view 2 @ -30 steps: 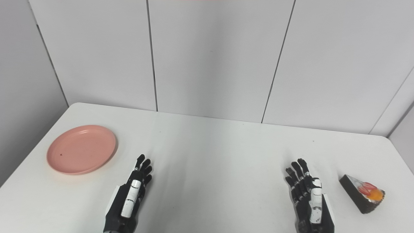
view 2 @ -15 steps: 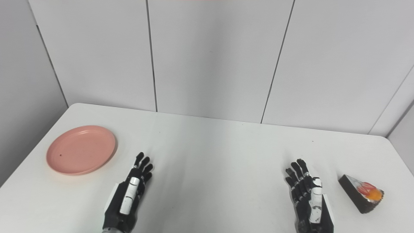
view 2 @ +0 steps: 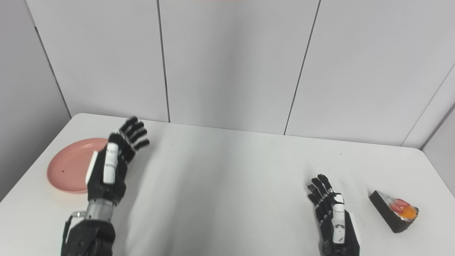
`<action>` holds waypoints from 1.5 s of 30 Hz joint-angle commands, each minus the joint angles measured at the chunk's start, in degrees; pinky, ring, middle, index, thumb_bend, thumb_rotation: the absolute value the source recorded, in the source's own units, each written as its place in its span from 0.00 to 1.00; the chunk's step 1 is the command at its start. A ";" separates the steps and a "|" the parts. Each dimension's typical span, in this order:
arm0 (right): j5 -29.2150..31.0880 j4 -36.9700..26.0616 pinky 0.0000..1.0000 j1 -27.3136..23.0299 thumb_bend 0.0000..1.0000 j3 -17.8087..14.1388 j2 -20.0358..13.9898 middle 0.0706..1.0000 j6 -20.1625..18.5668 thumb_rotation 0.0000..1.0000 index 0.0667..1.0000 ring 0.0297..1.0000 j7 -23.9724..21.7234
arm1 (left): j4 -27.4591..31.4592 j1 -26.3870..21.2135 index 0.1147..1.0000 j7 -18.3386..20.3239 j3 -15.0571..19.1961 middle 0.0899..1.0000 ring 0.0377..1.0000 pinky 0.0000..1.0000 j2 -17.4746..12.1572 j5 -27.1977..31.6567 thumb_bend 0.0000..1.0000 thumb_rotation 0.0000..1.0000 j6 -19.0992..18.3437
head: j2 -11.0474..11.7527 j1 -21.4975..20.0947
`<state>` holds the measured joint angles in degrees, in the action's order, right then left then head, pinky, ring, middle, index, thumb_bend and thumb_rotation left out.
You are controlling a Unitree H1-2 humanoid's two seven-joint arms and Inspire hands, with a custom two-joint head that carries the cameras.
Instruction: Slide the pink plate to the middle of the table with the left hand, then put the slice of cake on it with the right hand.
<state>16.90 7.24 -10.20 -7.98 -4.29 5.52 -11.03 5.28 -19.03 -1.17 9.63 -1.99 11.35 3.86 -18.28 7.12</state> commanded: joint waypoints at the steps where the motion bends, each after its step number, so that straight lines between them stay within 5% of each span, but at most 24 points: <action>1: 0.29 1.22 0.95 2.60 0.76 0.81 1.58 0.91 1.53 0.98 0.90 0.91 -0.21 | 0.61 -4.86 0.73 -0.99 1.74 0.80 0.81 0.72 -2.54 0.18 0.88 0.88 1.23 | -0.27 0.14; 12: 0.19 1.02 0.93 2.69 0.77 0.80 1.95 0.88 1.52 0.97 0.87 0.90 0.01 | -5.31 -12.88 0.78 0.59 6.02 0.80 0.83 0.75 -12.41 1.55 0.90 0.92 -1.30 | -0.64 0.29; 19: 0.62 1.42 0.93 2.47 0.78 0.73 1.60 0.88 1.46 0.97 0.87 0.89 -0.55 | -16.34 -17.45 0.81 4.30 9.50 0.84 0.86 0.80 -20.13 5.56 0.91 0.91 0.93 | -0.76 0.82; 30: 0.91 1.55 0.92 2.62 0.80 0.44 1.55 0.86 1.76 0.96 0.87 0.88 -0.59 | -37.29 -23.08 0.84 5.92 11.17 0.84 0.86 0.79 -27.89 4.69 0.94 0.90 10.00 | -1.21 0.91; 45: 0.81 1.16 0.93 2.90 0.78 0.61 1.20 0.86 1.77 0.97 0.87 0.88 -0.82 | -63.35 -27.01 0.86 7.31 11.18 0.84 0.84 0.74 -32.62 4.37 0.93 0.89 22.86 | -1.95 0.50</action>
<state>16.95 6.75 -9.78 -7.91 -4.09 5.52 -11.07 -58.16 -43.57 5.65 20.52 -32.24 15.83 24.09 -19.95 7.56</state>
